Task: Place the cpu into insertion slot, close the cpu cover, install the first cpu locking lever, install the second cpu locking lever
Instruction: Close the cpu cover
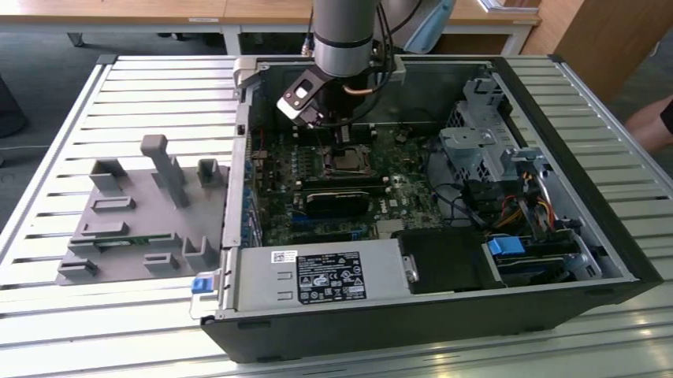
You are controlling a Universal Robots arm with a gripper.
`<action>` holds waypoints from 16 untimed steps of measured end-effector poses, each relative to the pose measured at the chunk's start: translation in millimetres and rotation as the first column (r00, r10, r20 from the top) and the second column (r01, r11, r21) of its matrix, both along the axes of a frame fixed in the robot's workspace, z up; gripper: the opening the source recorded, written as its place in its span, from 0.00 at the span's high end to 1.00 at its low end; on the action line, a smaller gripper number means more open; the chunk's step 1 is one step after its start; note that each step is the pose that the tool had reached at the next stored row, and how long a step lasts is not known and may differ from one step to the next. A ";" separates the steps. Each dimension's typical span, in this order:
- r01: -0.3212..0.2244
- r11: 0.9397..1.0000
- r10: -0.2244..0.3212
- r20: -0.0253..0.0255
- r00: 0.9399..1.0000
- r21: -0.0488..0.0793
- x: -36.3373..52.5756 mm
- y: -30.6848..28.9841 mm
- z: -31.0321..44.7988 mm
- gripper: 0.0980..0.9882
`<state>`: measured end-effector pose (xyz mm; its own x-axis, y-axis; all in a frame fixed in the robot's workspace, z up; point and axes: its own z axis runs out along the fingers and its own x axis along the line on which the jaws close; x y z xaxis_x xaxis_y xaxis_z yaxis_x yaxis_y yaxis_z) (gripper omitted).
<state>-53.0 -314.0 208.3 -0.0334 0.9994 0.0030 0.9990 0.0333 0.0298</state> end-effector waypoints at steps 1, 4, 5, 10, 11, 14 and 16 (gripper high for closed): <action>0.000 1.000 0.000 0.000 1.000 0.000 -0.4 0.0 -1.3 0.99; 0.000 1.000 0.000 0.000 1.000 0.000 -1.1 0.0 -4.8 0.99; 0.000 1.000 0.000 0.000 1.000 0.000 -1.1 0.0 -5.8 0.99; 0.000 1.000 0.000 -0.001 1.000 -0.001 -1.2 0.0 -8.0 0.99; 0.000 1.000 0.000 -0.001 1.000 -0.001 -1.2 0.0 -8.1 0.99; 0.000 1.000 0.000 -0.001 1.000 -0.001 -1.3 0.0 -4.6 0.99; 0.000 1.000 0.000 -0.001 1.000 0.000 -1.3 0.0 0.0 0.99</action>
<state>-54.3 -314.0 208.4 -0.0334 0.9994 0.0025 0.9990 0.0333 0.0289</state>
